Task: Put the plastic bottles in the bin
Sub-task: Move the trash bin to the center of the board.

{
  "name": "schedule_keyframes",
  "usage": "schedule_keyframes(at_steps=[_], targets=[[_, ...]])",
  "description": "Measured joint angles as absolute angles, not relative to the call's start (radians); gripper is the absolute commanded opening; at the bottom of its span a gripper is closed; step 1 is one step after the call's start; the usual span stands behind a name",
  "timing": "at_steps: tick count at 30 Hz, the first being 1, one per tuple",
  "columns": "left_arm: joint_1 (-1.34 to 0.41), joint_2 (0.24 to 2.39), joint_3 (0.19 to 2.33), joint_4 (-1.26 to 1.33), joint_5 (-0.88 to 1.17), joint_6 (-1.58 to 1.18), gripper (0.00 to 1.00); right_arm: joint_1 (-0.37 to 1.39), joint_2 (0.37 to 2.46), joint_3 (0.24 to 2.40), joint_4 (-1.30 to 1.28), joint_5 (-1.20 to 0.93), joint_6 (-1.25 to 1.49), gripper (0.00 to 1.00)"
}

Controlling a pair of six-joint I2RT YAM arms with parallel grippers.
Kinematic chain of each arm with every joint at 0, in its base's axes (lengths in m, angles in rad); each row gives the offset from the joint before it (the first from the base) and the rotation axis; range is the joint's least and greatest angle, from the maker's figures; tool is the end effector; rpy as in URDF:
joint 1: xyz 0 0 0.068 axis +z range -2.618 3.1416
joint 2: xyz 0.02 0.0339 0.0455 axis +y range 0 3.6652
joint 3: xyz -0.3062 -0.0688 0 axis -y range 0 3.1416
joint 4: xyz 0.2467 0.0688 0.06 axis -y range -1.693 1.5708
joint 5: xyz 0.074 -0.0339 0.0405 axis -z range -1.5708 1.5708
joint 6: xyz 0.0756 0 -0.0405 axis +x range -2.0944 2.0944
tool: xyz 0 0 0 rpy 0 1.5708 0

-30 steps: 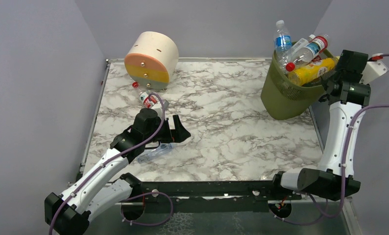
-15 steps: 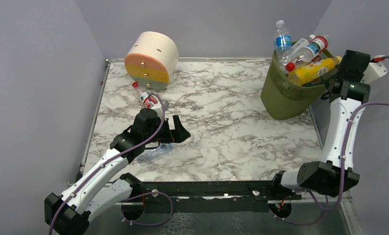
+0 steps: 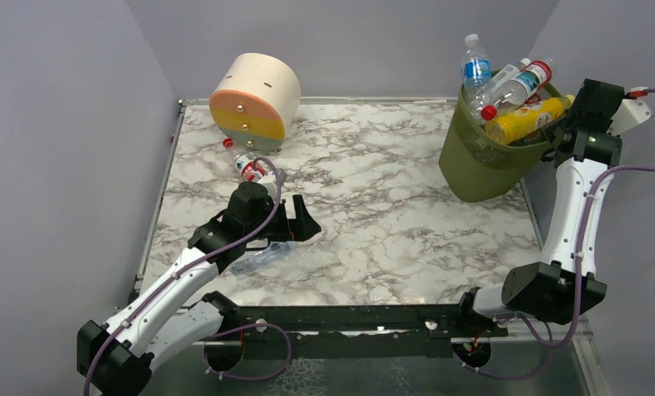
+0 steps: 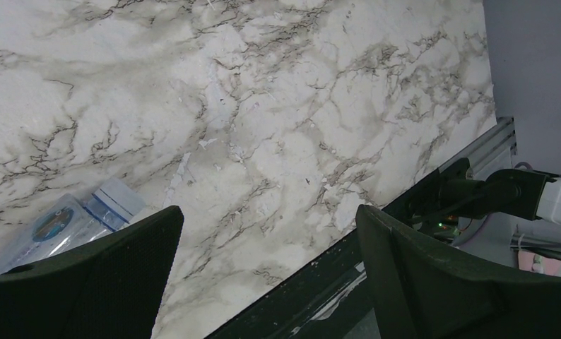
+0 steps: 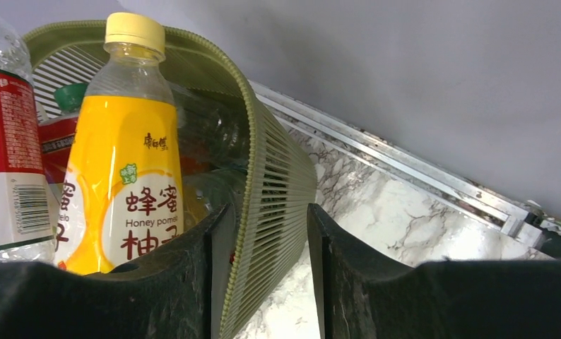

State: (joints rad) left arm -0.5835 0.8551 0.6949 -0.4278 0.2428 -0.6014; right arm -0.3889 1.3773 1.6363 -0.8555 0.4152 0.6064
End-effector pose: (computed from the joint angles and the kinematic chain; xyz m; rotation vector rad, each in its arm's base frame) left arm 0.1526 -0.1225 0.2827 0.1290 2.2915 -0.9162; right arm 0.2685 -0.1430 0.4547 1.2165 1.7451 -0.3211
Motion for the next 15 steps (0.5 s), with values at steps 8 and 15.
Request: schedule_keyframes(at_steps=[8, 15], targets=[[-0.582, 0.873, 0.695, -0.421, 0.242, -0.596, 0.99, -0.394, 1.385, 1.650, -0.819, 0.395, 0.612, 0.44], [-0.582, 0.891, 0.695, -0.397, 0.242, -0.593, 0.99, -0.395, 1.393, 1.647, -0.786, 0.380, 0.617, 0.43]])
